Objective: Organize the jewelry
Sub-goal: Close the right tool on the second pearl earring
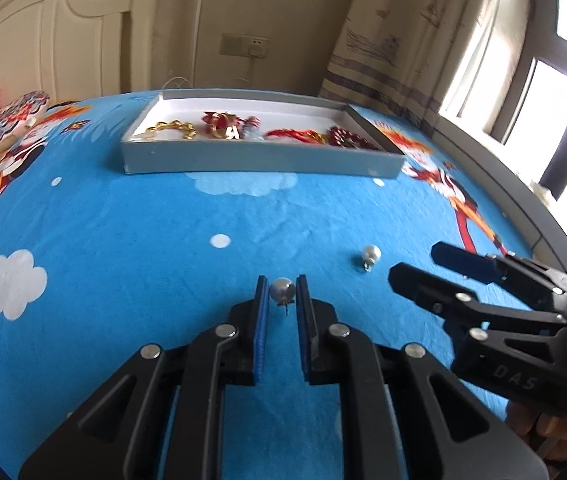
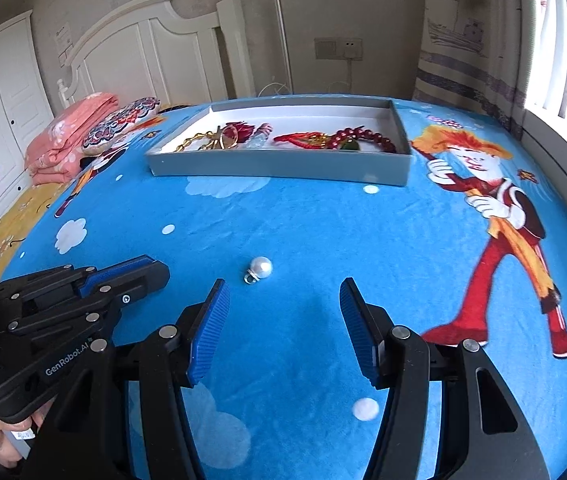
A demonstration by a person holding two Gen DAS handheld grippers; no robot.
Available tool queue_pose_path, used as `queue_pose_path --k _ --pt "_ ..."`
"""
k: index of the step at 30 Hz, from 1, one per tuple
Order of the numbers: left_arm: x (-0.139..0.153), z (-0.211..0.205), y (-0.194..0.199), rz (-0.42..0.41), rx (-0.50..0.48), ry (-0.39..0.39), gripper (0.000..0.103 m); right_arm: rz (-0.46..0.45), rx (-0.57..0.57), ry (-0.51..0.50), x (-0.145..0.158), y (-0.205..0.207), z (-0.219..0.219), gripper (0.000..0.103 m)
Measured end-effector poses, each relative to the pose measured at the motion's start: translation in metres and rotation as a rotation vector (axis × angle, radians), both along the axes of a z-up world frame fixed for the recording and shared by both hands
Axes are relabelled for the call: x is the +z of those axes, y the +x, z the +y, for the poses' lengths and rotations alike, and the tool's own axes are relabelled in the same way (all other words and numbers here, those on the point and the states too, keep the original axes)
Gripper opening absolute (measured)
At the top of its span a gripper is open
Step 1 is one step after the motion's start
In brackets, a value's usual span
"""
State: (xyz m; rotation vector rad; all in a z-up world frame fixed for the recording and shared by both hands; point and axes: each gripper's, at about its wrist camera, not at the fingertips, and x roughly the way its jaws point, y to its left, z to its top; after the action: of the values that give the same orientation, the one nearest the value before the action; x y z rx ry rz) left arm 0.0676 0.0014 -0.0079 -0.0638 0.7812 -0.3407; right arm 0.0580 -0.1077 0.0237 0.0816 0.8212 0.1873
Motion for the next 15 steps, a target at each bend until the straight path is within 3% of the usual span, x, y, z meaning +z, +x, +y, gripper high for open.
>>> queue_pose_path --k 10,15 --pt "0.000 0.006 -0.003 -0.007 0.002 -0.042 0.013 0.075 0.011 0.013 -0.009 0.026 0.019 0.034" --pt "0.000 0.007 -0.004 -0.009 -0.002 -0.049 0.013 0.078 0.004 0.004 -0.010 0.027 0.021 0.017"
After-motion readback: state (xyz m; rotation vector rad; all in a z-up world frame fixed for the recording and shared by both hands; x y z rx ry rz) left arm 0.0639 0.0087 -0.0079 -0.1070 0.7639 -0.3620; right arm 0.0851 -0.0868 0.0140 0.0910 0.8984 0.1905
